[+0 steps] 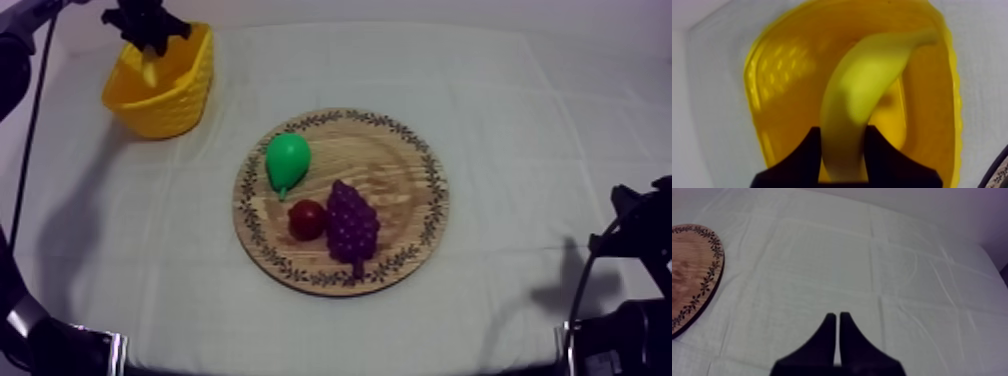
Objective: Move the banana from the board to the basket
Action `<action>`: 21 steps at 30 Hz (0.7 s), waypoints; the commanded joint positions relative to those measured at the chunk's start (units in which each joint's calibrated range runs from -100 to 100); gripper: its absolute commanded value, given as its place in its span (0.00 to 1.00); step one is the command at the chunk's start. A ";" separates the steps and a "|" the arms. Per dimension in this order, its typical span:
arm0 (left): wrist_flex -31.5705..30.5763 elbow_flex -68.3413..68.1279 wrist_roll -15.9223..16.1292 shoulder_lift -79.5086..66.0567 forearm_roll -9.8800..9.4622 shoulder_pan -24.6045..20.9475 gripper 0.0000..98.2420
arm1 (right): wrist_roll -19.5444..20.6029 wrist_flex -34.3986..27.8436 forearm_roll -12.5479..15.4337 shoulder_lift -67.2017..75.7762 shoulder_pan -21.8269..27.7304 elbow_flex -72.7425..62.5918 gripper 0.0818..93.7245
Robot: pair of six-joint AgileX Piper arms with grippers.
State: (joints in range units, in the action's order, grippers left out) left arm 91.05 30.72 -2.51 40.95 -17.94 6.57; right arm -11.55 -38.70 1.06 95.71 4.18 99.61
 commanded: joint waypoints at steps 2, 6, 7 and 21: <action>-0.29 1.15 0.10 1.73 0.33 -0.32 0.27 | 0.00 -0.01 -0.01 0.05 0.03 0.05 0.00; -0.78 2.57 0.47 3.48 1.00 -0.83 0.32 | 0.00 -0.01 -0.01 0.05 0.03 0.05 0.00; -1.02 2.73 0.56 3.79 1.15 -0.95 0.33 | 0.00 -0.01 -0.01 0.05 0.03 0.05 0.00; -9.96 -5.21 3.39 -0.11 4.34 -2.30 0.50 | 0.00 -0.01 -0.01 0.05 0.03 0.05 0.00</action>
State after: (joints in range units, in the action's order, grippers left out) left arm 82.28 26.90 0.76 41.36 -13.77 4.29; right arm -11.55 -38.70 1.06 95.71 4.18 99.61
